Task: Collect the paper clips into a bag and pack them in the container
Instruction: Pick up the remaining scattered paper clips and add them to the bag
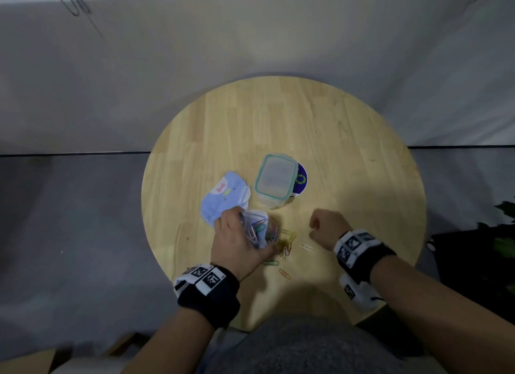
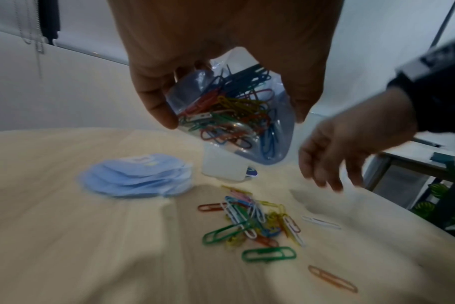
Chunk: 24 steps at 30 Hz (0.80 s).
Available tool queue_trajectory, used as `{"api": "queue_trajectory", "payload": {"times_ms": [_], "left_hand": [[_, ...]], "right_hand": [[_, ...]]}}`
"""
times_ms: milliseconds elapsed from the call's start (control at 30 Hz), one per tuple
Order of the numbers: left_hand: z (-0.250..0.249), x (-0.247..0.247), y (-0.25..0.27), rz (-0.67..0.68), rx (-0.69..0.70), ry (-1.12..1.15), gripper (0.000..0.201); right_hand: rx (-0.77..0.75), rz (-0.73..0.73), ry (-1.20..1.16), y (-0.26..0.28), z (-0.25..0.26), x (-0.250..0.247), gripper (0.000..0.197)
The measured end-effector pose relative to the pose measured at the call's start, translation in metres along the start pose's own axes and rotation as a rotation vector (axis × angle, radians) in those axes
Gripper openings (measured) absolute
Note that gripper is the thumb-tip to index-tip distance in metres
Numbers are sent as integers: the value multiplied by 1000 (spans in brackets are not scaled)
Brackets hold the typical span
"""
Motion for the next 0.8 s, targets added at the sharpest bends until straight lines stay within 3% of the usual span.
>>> {"api": "queue_trajectory", "payload": {"times_ms": [100,267,400,467,600,800], "left_hand": [[18,-2,8,1,-22,-42,82],[32,-1,22,12,-29,-88,77],[39,0,25,25,-42,-113,77],[37,-2,26,19,-32,-104,77],[34,-3,26,4,-1,-123,79],[40,8,24,59,-25,-179,83]], "right_hand": [[-3,175,155,2,-15,51,41],[-93,17,121,2,8,67,17],[-92,-47,-9,-3,25,67,40],[-119,-5,83,-6,35,74,50],[-170,-18,240,-9,41,75,32],[-204,-6,208,-5,38,74,24]]}}
Point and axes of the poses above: each hand's wrist, its own y-axis away from the middle knuckle, its own x-axis out of the palm, z = x × y, the point moved 9 cm from there along -y, towards the middle knuckle, and after that the axes turned 6 degrees about -x, right-handed, at the moved point
